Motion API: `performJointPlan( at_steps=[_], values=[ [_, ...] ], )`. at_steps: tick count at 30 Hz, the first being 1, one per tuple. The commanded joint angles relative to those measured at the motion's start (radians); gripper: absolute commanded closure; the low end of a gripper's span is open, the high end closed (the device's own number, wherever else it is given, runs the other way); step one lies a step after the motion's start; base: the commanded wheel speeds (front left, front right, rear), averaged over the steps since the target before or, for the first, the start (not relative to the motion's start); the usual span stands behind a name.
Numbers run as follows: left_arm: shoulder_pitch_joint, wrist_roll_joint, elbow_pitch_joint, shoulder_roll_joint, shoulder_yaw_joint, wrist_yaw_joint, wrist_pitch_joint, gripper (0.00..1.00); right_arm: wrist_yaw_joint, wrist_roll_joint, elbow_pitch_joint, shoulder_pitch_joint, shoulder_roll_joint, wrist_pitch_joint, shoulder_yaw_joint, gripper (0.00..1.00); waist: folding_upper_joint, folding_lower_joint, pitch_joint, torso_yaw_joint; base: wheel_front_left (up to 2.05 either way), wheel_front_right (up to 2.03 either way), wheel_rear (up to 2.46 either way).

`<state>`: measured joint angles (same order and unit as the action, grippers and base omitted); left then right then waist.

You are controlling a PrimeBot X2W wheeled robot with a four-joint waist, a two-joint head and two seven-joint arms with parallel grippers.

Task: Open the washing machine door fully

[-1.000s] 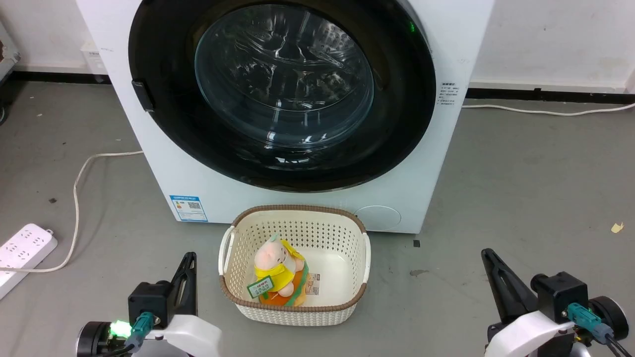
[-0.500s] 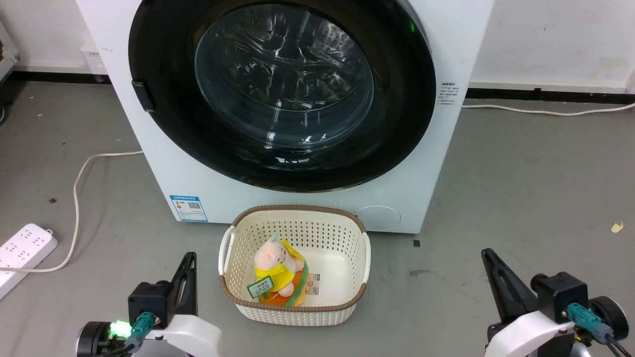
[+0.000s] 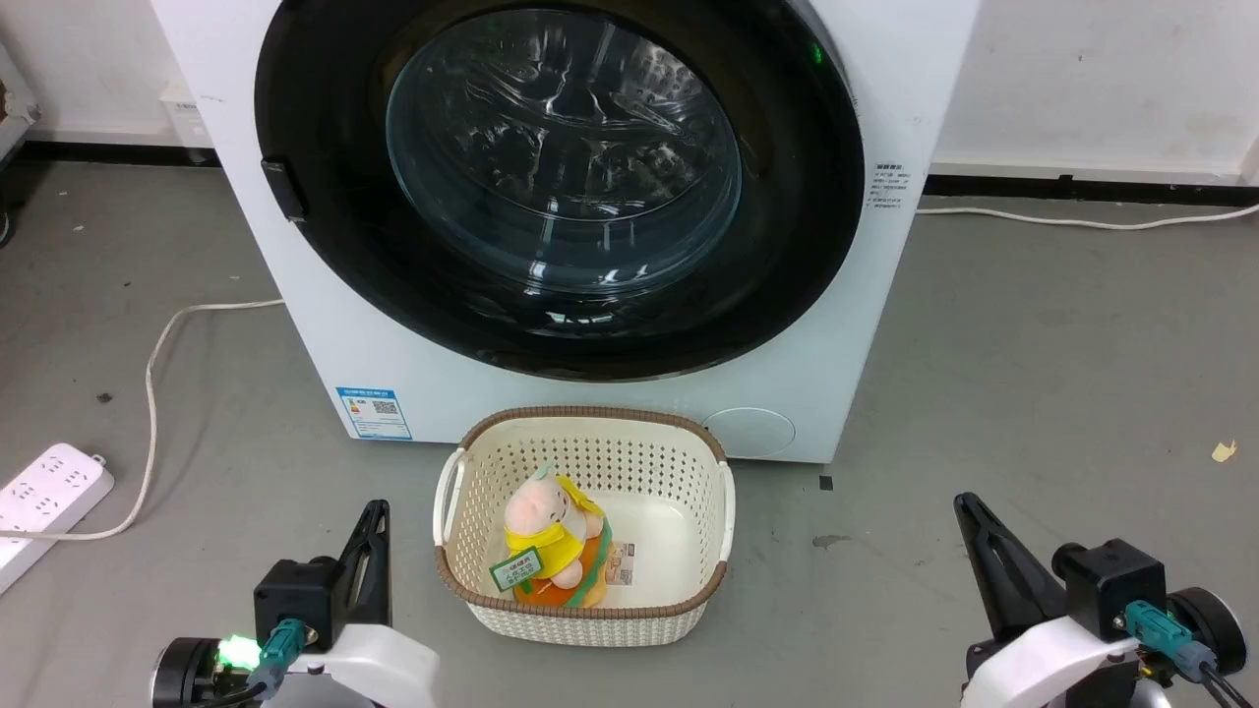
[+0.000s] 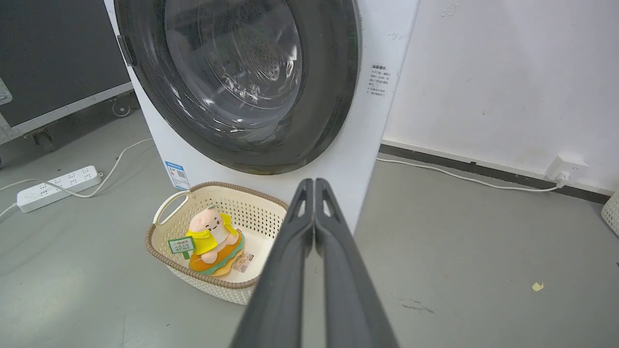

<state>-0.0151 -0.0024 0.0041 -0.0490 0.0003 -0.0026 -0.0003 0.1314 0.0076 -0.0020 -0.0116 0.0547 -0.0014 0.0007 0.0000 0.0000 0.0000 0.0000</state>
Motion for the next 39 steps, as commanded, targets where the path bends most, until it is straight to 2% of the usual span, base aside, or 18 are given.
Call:
performJointPlan(
  at_steps=[1, 6, 7, 24, 39],
  values=[
    [0.015, 0.002, -0.004, -0.001, 0.0, 0.003, 0.0, 1.0, -0.001, -0.008, 0.002, 0.012, -0.005, 0.001, -0.001, 1.0, 0.0, 0.0, 0.0, 0.0, 0.0, 0.0, 0.0],
    [0.015, 0.002, -0.004, -0.001, 0.0, 0.003, 0.0, 1.0, -0.001, -0.008, 0.002, 0.012, -0.005, 0.001, -0.001, 1.0, 0.0, 0.0, 0.0, 0.0, 0.0, 0.0, 0.0],
    [0.0, 0.0, 0.0, 0.0, 0.0, 0.0, 0.0, 0.0, 0.0, 0.0, 0.0, 0.0, 0.0, 0.0, 0.0, 0.0, 0.0, 0.0, 0.0, 0.0, 0.0, 0.0, 0.0],
    [0.001, -0.001, 0.012, -0.001, -0.017, 0.005, -0.027, 0.0, 0.0, 0.013, 0.005, 0.0, 0.0, -0.027, 0.0, 0.0, 0.0, 0.0, -0.002, 0.003, 0.0, 0.0, 0.0],
    [0.013, -0.006, 0.014, -0.001, -0.036, 0.011, -0.059, 0.0, 0.0, 0.078, 0.019, 0.038, 0.009, -0.059, 0.003, 0.0, 0.0, 0.0, 0.019, 0.021, 0.0, 0.0, 0.0]
  ],
)
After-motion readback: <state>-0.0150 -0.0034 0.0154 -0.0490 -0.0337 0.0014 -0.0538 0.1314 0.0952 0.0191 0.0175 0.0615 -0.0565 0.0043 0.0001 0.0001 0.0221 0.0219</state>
